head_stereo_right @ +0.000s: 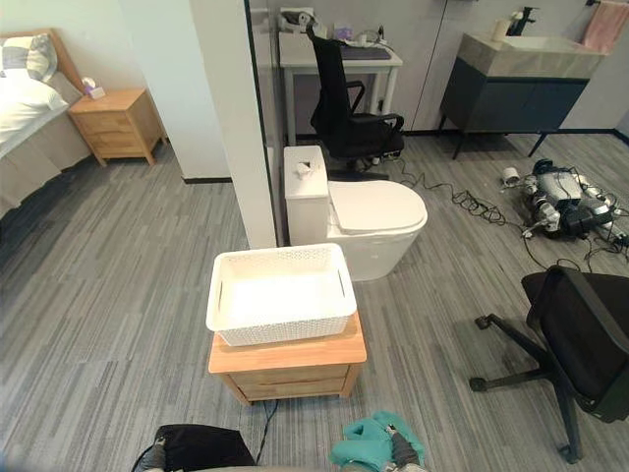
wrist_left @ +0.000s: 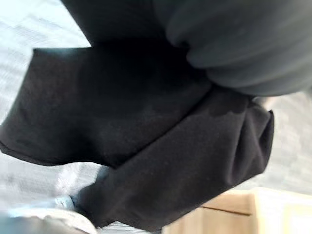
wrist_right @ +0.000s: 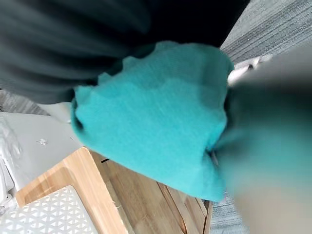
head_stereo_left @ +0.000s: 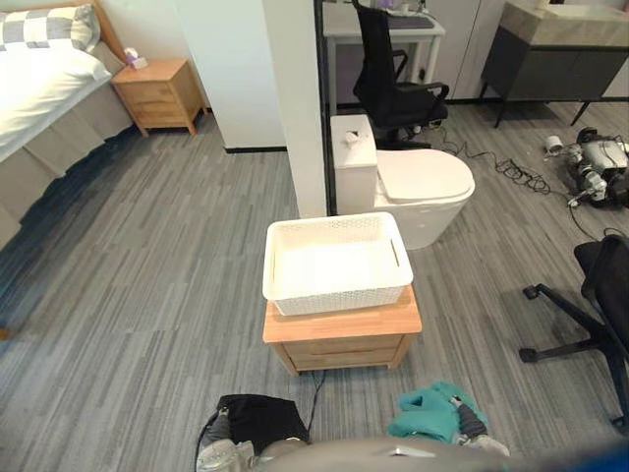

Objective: Tidy the bed and pick cloth on bed and put in laundry

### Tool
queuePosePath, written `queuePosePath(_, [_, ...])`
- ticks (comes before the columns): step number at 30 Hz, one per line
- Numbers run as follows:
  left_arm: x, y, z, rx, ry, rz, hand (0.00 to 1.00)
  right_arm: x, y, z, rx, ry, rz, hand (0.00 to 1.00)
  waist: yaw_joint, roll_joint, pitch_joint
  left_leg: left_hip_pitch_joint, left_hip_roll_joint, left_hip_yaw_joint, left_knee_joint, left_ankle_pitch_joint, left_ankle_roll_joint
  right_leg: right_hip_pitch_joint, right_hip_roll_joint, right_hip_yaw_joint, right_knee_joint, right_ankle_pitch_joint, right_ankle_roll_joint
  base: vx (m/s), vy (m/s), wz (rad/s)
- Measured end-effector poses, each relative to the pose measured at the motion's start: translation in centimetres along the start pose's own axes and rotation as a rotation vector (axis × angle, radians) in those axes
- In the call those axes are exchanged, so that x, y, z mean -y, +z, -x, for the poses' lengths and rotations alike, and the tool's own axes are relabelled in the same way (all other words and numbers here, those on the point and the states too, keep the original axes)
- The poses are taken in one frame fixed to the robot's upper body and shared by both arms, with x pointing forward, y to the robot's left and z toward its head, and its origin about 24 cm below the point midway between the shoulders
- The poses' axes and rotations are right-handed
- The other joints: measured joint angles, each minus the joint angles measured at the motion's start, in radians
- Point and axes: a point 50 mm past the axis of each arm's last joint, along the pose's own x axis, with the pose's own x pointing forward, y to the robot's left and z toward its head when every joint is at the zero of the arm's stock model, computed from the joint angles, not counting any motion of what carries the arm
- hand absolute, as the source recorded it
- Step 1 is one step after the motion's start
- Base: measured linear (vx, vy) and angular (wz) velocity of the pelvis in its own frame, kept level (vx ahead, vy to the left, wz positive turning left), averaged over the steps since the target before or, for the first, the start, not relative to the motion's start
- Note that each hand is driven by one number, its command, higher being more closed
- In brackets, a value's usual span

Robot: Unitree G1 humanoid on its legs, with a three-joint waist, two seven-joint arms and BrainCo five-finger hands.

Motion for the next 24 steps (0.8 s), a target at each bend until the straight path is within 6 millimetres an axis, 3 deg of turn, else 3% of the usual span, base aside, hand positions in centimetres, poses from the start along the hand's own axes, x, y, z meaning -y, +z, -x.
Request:
queuePosePath(3, [-0.5, -1.1, 0.0, -0.05, -0.002, -0.041, 1.0, -0.7, -0.1, 0.0, 0.014, 0.031, 0.007, 1.0, -0.011, -0.007, -0.004, 0.004, -0.002, -0.033, -0.009, 0.016, 0.016, 0.04, 0.055, 0.071, -0.075, 0.003, 0.013, 0.12, 0.027, 0.18])
queuePosePath(4, [-0.7, -1.0, -0.1, -0.044, 0.0, -0.056, 1.0, -1.0, -0.1, 0.0, 0.014, 0.046, 0.021, 1.0, -0.012, -0.021, 0.002, 0.003, -0.009, -0.045, -0.009, 0.021, 0.024, 0.052, 0.057, 0.075, -0.088, 0.016, 0.002, 0.17, 0.033, 0.31])
queuePosePath(7, [-1.1, -1.3, -0.1, -0.051, -0.012, -0.078, 1.0, -1.6, -0.2, -0.1, 0.004, 0.07, 0.037, 1.0, -0.007, -0.031, 0.006, 0.003, 0.002, -0.069, -0.004, 0.026, 0.029, 0.07, 0.074, 0.081, -0.085, 0.046, -0.037, 0.21, 0.056, 0.4])
queuePosePath(10, [-1.1, -1.7, 0.0, -0.06, -0.017, -0.054, 1.0, -2.6, -0.1, -0.3, -0.01, 0.104, 0.045, 1.0, 0.006, -0.021, 0.011, 0.026, 0.032, -0.057, -0.004, 0.026, 0.027, 0.095, 0.106, 0.104, -0.096, 0.089, -0.061, 0.14, 0.022, 0.09])
queuePosePath(14, [-1.2, -2.1, 0.1, -0.076, -0.027, 0.023, 1.0, -2.6, 0.0, -0.4, -0.019, 0.108, 0.011, 1.0, 0.021, -0.021, 0.008, 0.053, 0.038, -0.016, -0.004, 0.018, 0.014, 0.125, 0.111, 0.139, -0.136, 0.095, -0.057, 0.07, -0.023, -0.24])
queuePosePath(21, [-0.4, -2.1, 0.3, -0.082, -0.051, 0.053, 1.0, -1.1, -0.1, -0.2, -0.01, -0.07, -0.247, 1.0, 0.011, 0.012, 0.011, 0.05, 0.042, 0.01, -0.005, 0.012, 0.005, 0.127, 0.112, 0.161, -0.185, 0.107, -0.041, -0.06, -0.037, -0.17])
queuePosePath(23, [-0.4, -2.2, 0.3, -0.091, -0.07, 0.091, 1.0, 0.0, 0.6, -0.1, 0.03, -0.154, -0.316, 1.0, 0.011, 0.018, 0.007, 0.048, 0.045, 0.024, -0.007, 0.011, 0.004, 0.127, 0.115, 0.163, -0.189, 0.107, -0.041, -0.12, -0.049, -0.15])
queuePosePath(24, [-0.5, -2.3, 0.3, -0.1, -0.077, 0.114, 1.0, 0.9, 1.9, 0.0, 0.091, -0.207, -0.352, 1.0, 0.011, 0.019, 0.007, 0.046, 0.046, 0.028, -0.011, 0.011, 0.004, 0.125, 0.116, 0.164, -0.195, 0.104, -0.042, -0.18, -0.071, -0.2])
